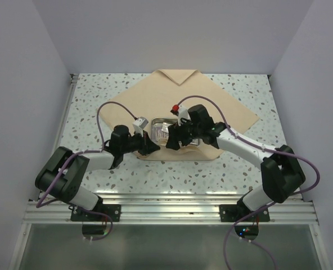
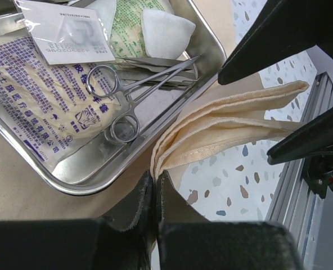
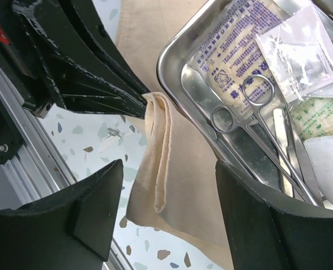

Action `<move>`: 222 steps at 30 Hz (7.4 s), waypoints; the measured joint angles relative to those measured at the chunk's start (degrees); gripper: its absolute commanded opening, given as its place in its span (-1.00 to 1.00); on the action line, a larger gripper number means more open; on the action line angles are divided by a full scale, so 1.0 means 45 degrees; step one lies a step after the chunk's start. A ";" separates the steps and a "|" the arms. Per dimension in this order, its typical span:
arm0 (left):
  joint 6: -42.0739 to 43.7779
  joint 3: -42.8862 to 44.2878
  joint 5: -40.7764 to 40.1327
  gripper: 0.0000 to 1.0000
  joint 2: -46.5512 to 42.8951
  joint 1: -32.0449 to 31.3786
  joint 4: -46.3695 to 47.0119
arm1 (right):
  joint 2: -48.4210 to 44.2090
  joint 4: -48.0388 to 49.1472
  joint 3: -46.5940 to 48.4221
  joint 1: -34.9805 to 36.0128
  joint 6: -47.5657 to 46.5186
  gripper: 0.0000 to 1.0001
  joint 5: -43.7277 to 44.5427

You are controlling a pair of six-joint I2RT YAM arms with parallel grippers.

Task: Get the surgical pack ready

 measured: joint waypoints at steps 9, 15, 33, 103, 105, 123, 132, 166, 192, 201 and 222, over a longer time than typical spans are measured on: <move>-0.0398 0.0379 0.0097 -1.00 0.0000 0.0000 -0.0209 | -0.0160 0.0539 -0.0257 0.0015 -0.0175 0.56 -0.0180; -0.0942 0.1520 0.0364 -1.00 0.0257 0.0010 -0.0670 | -0.0214 0.0835 -0.0534 0.0010 -0.0350 0.67 -0.0185; -0.3089 0.2229 0.1666 -0.99 0.2195 0.0918 -0.0937 | -0.0374 0.1637 -0.1005 -0.0389 -0.0670 0.78 -0.0126; -0.7660 0.3725 -0.1292 -0.57 0.2793 0.1253 0.0393 | 0.4711 0.2710 0.3978 -0.2302 0.0418 -0.99 -0.0146; -0.7660 0.3963 -0.1443 -0.56 0.2997 0.1253 0.0398 | 0.4925 0.2633 0.4337 -0.2477 0.0583 -1.00 -0.0335; -0.7315 0.6042 -0.2132 -0.54 0.4721 0.1243 0.0010 | 0.7393 0.2545 0.6795 -0.3512 0.1744 -1.00 -0.2307; -0.6970 0.7072 -0.2463 -0.54 0.5765 0.1243 -0.0316 | 0.8767 0.2657 0.7898 -0.3764 0.2244 -1.00 -0.2958; -0.4464 0.7718 -0.3594 -0.35 0.4794 0.1243 -0.3002 | 0.9156 0.5445 0.6445 -0.5294 0.3254 0.20 -0.6572; -0.3905 0.8850 -0.3633 -0.29 0.4721 0.1282 -0.4046 | 0.9680 0.3492 0.7587 -0.4813 0.1700 -0.20 -0.6494; -0.3779 0.8952 -0.3643 -0.29 0.4770 0.1428 -0.4255 | 0.9899 0.3259 0.7805 -0.4818 0.1554 -1.00 -0.6198; -0.2482 1.0788 -0.4265 -0.28 0.6722 0.1438 -0.5741 | 1.1040 0.1885 0.9884 -0.4809 0.2569 -1.00 -0.5445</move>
